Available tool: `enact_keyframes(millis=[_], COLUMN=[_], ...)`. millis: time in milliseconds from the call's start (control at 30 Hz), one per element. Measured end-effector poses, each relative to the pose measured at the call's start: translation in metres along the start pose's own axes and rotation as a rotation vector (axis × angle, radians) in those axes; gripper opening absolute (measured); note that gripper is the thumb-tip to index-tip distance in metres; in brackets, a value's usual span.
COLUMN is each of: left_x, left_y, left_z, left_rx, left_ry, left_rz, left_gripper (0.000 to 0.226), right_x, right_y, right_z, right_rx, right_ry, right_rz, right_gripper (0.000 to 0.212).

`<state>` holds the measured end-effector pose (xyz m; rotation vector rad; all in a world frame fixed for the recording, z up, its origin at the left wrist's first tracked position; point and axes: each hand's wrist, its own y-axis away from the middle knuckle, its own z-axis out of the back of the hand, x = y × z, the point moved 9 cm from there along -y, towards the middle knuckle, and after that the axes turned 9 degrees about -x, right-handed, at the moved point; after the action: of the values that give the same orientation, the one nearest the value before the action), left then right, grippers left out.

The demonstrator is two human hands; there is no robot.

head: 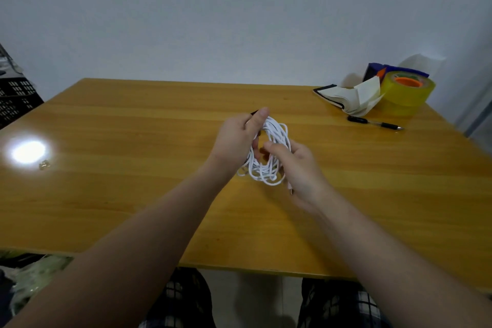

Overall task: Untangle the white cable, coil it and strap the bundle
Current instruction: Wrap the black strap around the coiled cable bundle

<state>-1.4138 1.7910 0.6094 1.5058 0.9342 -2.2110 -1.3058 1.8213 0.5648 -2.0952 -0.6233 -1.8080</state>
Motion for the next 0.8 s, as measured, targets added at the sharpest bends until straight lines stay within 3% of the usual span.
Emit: enact_keyframes(millis=[100,200,300,367,467,600,700,800], left_x=[0.002,0.019,0.018,0.014,0.016,0.026,0.051,0.073], left_y=[-0.001,-0.001,-0.003,-0.005,0.0,-0.001,-0.015,-0.02], left_z=[-0.005,-0.013,-0.015,-0.019,-0.022,-0.02,-0.02,-0.021], left_rx=[-0.02,-0.034,-0.025,-0.003,-0.012,-0.02,0.089,0.17], left_ry=[-0.031,-0.067,-0.132,-0.15,-0.16,-0.276,-0.22,-0.021], left_rz=[-0.025,0.042,-0.035,-0.087,-0.08,-0.134,0.006,0.339], left_gripper=[0.052,0.049,0.046,0.046,0.043,0.043,0.061,0.096], right_x=[0.003,0.008,0.015,0.015,-0.005,-0.047,-0.049,-0.034], right_y=[-0.001,-0.006,-0.014,-0.02,-0.035,-0.054,-0.07,-0.085], right_z=[-0.004,0.001,0.008,0.018,0.028,0.019,0.017,0.015], right_rx=[0.002,-0.083,-0.172,-0.259,-0.352,-0.374,-0.381,-0.36], right_ry=[-0.019,0.141,0.279,0.219,-0.041,-0.155,-0.067,0.119], right_rz=[0.004,0.095,0.213,0.225,0.091,-0.189,-0.194,-0.034], right_gripper=[0.01,0.033,0.044,0.048,0.051,0.046,0.047,0.054])
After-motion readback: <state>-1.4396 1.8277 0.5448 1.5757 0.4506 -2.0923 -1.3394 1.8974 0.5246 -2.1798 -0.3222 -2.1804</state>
